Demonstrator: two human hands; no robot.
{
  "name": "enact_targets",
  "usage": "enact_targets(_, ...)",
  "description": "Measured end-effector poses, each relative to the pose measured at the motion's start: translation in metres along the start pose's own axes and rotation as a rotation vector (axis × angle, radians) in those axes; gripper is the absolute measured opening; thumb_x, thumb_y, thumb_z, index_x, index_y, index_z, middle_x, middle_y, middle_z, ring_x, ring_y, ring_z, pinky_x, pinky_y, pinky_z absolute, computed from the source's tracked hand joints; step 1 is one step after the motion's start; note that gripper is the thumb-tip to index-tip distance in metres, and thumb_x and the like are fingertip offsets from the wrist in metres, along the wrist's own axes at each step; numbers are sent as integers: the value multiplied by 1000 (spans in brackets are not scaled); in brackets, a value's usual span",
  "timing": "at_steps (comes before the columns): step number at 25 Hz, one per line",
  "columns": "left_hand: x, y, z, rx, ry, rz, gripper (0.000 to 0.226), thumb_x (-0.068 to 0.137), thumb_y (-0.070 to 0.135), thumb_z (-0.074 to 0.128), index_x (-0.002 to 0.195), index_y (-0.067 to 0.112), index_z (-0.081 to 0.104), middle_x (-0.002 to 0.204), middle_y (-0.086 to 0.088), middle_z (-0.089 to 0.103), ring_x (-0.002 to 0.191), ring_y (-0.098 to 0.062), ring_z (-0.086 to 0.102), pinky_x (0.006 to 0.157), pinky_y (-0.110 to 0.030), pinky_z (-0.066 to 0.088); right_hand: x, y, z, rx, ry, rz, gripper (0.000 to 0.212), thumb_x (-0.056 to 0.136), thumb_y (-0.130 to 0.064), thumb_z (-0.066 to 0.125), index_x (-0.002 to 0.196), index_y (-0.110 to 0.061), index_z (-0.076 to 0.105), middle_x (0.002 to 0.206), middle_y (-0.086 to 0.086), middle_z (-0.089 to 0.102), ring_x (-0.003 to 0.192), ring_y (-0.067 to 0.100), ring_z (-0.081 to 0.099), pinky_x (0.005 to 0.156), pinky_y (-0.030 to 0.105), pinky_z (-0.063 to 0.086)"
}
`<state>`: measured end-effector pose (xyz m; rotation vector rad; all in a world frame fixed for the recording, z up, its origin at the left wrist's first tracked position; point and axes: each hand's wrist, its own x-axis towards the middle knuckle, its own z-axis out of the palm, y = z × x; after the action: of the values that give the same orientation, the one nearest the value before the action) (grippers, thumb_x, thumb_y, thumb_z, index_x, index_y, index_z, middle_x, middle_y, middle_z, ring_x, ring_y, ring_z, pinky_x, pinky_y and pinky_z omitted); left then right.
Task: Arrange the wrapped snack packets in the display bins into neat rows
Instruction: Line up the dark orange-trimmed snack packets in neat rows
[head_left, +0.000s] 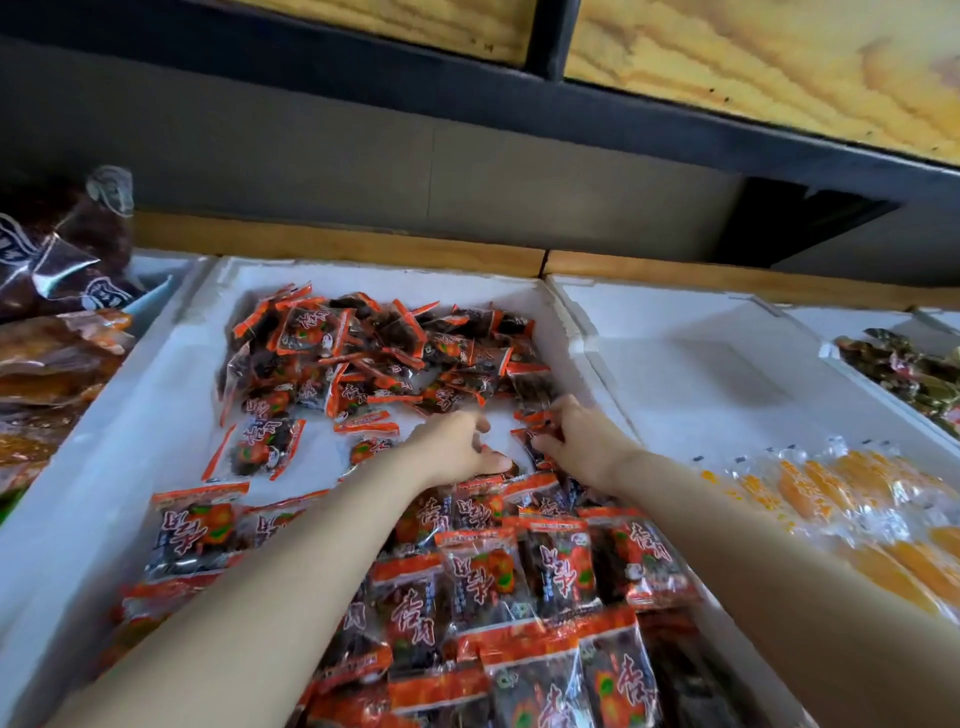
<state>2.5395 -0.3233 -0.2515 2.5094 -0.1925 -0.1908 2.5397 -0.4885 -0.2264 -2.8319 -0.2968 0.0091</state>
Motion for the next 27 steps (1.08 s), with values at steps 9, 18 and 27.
enact_targets(9, 18, 8, -1, 187, -67, -106, 65, 80, 46, 71, 129, 8, 51, 131, -8, 53, 116, -25, 50, 98, -34, 44, 28, 3, 12, 319, 154, 58, 76, 69, -11, 81, 132, -7, 40, 110, 8, 61, 104, 23, 55, 74, 17, 37)
enact_targets(18, 2, -1, -31, -181, 212, -114, 36, 79, 21, 78, 108, 7, 61, 103, -3, 54, 89, -17, 52, 66, -23, 41, 32, -11, 8, 426, 216, -97, 68, 68, 6, 75, 127, -13, 47, 109, 4, 55, 83, 14, 57, 59, 16, 47)
enact_targets(27, -43, -25, -61, -536, 568, -8, 20, 86, 16, 70, 104, 10, 66, 102, -3, 65, 95, -17, 59, 74, -23, 45, 4, -40, -37, 717, 195, -196, 42, 73, 9, 71, 102, -16, 56, 94, 0, 62, 73, 9, 61, 70, 20, 52)
